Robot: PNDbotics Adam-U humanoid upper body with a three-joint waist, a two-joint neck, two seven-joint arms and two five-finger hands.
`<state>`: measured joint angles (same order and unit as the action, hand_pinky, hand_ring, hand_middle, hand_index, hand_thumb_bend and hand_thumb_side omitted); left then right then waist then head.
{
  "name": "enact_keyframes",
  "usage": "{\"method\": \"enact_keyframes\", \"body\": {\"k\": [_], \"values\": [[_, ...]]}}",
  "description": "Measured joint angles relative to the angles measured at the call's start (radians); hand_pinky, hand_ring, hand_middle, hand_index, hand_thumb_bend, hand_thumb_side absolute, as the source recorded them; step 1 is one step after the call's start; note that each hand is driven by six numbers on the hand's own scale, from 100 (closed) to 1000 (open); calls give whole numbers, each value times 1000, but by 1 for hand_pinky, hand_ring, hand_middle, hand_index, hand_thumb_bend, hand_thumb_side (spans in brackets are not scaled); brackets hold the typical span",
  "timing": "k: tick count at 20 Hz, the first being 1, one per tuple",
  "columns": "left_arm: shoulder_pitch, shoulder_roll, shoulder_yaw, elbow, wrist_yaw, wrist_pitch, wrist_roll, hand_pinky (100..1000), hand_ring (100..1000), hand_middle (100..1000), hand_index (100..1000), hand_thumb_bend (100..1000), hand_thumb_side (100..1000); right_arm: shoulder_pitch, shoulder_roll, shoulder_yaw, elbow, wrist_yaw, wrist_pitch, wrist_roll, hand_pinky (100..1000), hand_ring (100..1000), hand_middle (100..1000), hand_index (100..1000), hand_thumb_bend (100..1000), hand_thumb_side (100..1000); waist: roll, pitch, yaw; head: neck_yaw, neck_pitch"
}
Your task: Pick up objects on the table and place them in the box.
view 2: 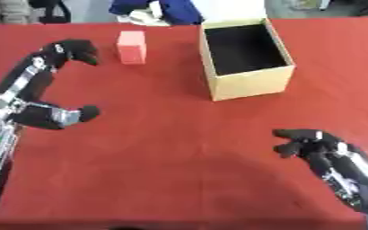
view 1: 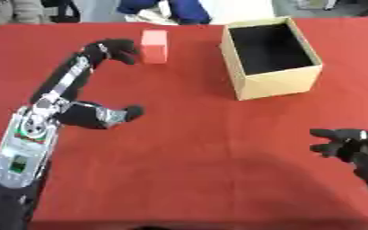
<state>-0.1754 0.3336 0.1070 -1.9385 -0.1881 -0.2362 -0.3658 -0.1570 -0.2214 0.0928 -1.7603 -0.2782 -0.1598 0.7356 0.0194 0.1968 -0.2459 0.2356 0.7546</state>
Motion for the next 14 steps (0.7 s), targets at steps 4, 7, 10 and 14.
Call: {"method": "enact_keyframes", "body": {"k": [4,7,10,14], "values": [[0,1,2,0,-6,0,6,1000,751,763,900,581,318,0,0,0,-1,0,0,0,848,946,586,834,100,536,-1,0,2,0,0],[0,1,3,0,-8,-1,8,1000,753,764,899,528,276,0,0,0,-1,0,0,0,848,946,586,834,100,536,-1,0,2,-1,0],[0,9,3,-1,-15,-4,11,1000,754,766,897,487,226,0,0,0,-1,0,-1,0,848,946,586,834,100,536,-1,0,4,-1,0],[0,43,3,-4,-19,-18,19,1000,758,769,896,488,153,1,0,0,-1,0,-2,-1,848,946,586,833,100,536,-1,-1,4,-2,0]]}}
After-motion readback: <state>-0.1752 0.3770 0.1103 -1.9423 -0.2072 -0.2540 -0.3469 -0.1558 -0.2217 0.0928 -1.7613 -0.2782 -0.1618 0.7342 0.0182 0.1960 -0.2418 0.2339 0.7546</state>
